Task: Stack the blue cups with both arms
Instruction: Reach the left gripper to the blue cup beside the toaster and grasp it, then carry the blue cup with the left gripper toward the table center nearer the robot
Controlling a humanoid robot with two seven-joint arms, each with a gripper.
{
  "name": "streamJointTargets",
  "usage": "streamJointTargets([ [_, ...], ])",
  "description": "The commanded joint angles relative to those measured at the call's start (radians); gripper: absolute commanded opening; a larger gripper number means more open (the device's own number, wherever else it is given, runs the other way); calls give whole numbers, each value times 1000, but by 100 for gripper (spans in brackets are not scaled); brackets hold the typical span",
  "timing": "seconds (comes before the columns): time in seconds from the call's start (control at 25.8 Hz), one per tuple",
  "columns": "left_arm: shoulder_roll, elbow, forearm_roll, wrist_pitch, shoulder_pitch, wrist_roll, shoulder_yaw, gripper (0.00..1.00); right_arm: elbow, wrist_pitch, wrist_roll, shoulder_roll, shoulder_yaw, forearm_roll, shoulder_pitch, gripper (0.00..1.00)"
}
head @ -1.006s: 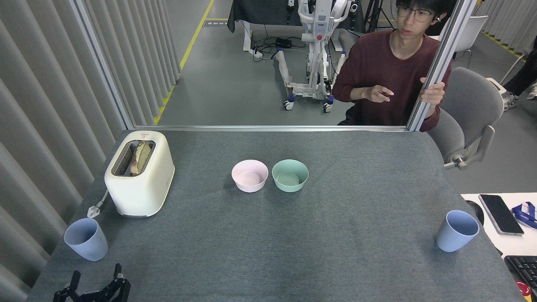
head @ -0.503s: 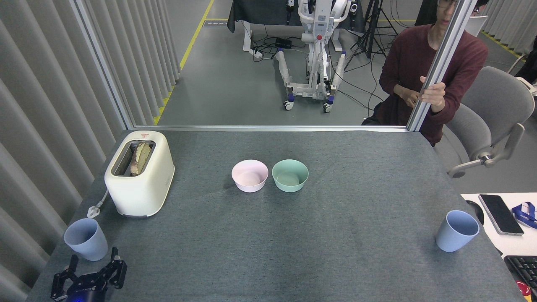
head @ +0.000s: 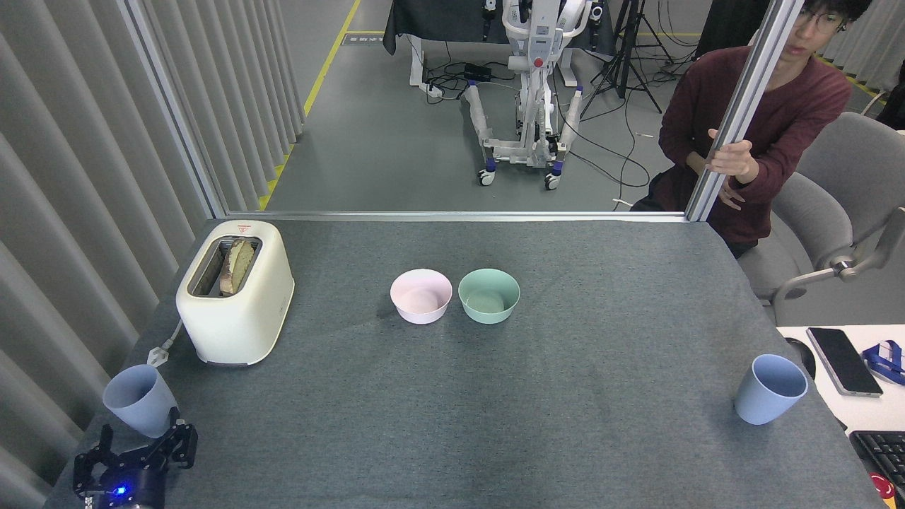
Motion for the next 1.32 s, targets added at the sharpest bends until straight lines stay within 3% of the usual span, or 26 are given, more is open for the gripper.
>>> streamJointTargets([
  [0.0,4,46,3,4,-52,6,-2,100,0,0,0,0,2,7,0,100],
  [0.12,1,51,4,3,-77,6,-3,100,0,-1,0,0,0,37,0,100],
  [0.35,-2,104,6,-5,-98,5,-5,99,-2,0,0,0,0,40,0,100],
  [0.46,-3,101,1,-11,-97,0,-11,68,-3,0,0,2,0,40,2,100],
  [0.62,-13,71,8,-14,-90,0,-39,65,-6,-1,0,3,0,40,2,100],
  [0.7,-36,-43,8,-20,-46,-7,-48,66,-10,-1,0,3,0,40,3,100],
  [0.81,-48,-331,1,-96,143,-26,-105,67,-11,0,0,3,-2,51,2,100],
  [0.97,-45,-568,-8,-117,239,-29,-355,68,-13,0,0,5,-3,57,0,100],
  [1.08,-49,-653,-22,-114,235,-61,-421,69,-13,0,0,5,-3,57,0,100],
  [1.28,-103,-649,-95,-117,187,-72,-586,73,-13,14,0,3,-5,57,2,100],
])
